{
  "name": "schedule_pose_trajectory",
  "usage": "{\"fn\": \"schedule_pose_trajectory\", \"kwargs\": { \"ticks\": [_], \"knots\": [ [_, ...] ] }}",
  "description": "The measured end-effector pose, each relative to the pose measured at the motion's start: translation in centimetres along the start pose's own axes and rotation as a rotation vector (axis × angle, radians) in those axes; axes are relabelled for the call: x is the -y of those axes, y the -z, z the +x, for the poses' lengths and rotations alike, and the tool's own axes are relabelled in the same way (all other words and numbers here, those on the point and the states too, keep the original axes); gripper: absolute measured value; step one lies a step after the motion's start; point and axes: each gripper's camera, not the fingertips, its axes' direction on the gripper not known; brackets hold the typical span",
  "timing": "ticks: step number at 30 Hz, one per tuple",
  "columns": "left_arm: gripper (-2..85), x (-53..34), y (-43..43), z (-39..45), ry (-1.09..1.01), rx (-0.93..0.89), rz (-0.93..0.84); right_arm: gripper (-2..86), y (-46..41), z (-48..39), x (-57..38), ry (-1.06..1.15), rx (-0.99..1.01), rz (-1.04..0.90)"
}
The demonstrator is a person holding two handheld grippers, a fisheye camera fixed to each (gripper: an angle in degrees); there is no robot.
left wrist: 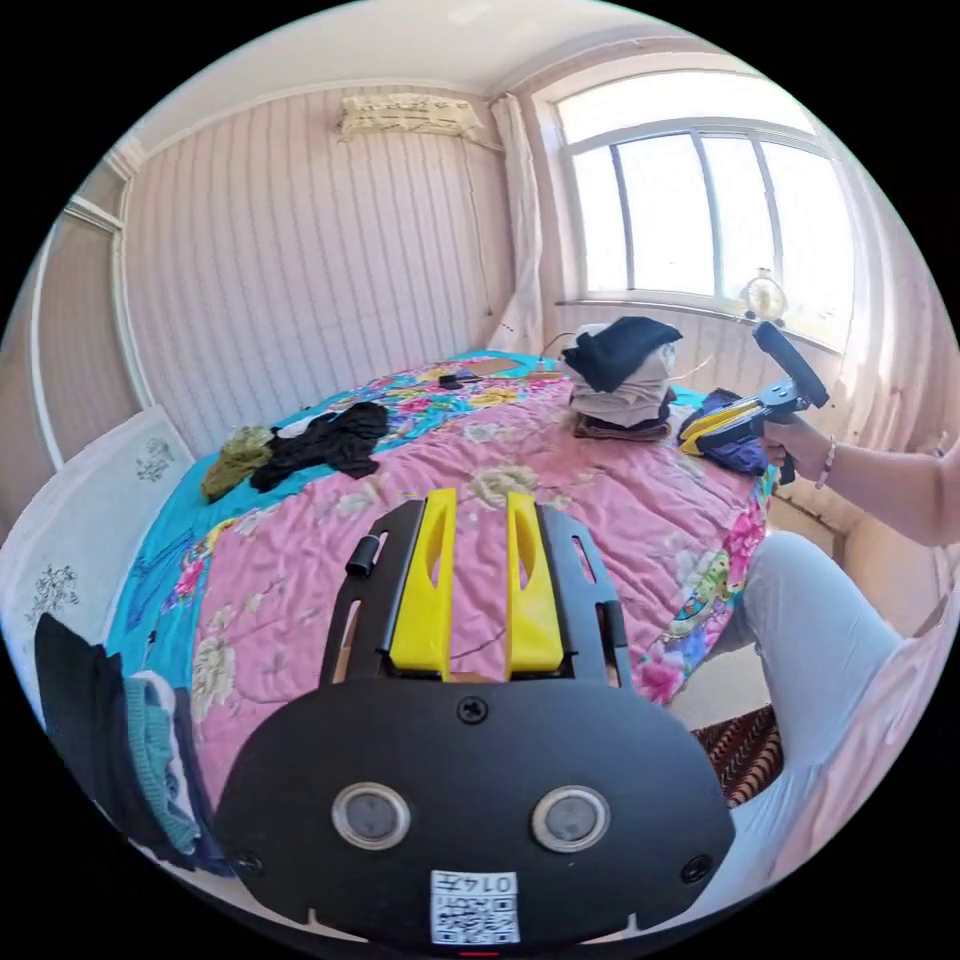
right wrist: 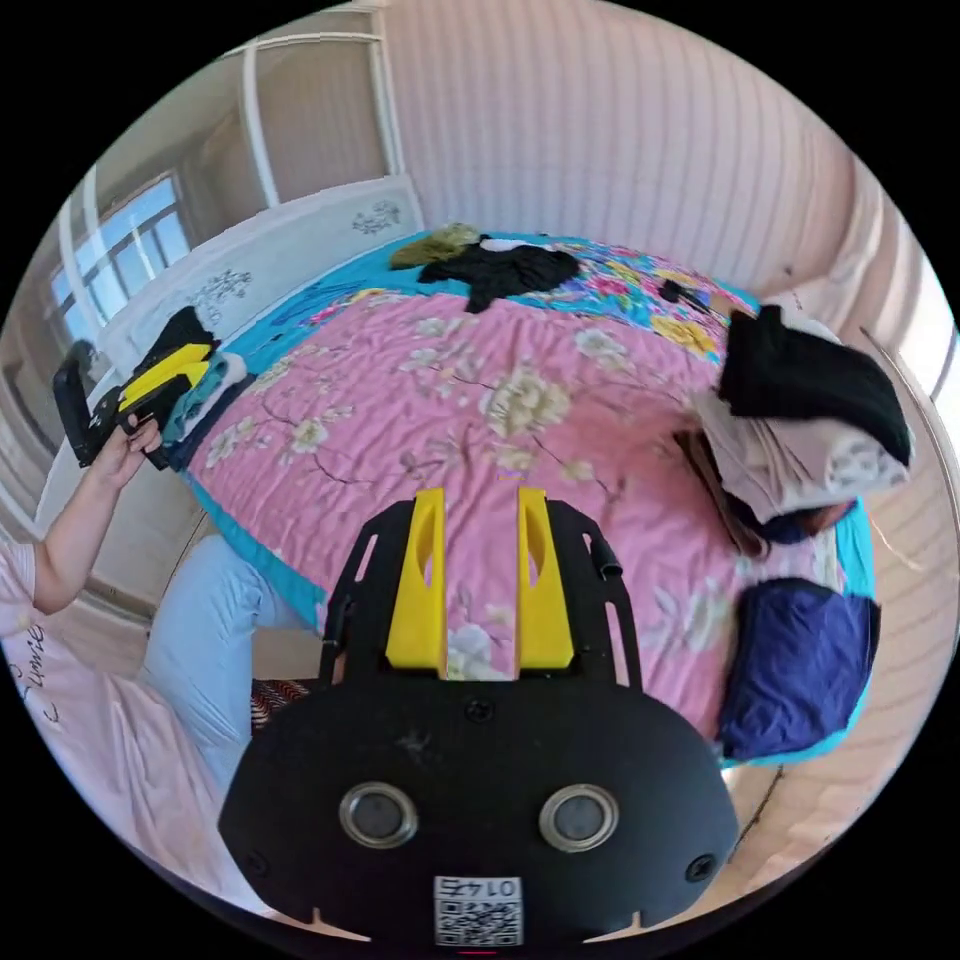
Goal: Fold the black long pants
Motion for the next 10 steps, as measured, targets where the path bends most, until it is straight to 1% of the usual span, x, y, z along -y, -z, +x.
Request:
{"fn": "schedule_pose_trajectory", "kwargs": {
  "ticks": [4, 7, 10],
  "knots": [
    [8.1, 3.0, -8.7, 6.4, -0.091, -0.168, -0.061, 11.2, 4.1, 10.0, -4.7, -0.239, -0.147, 0.017],
    [8.2, 5.3, -15.4, 11.2, -0.147, -0.258, -0.108, 11.3, 6.2, 15.9, -6.6, -0.344, -0.238, 0.005],
    [8.4, 7.6, -22.5, 15.6, -0.177, -0.344, -0.164, 11.5, 7.5, 21.3, -7.3, -0.414, -0.288, -0.015]
  ]
}}
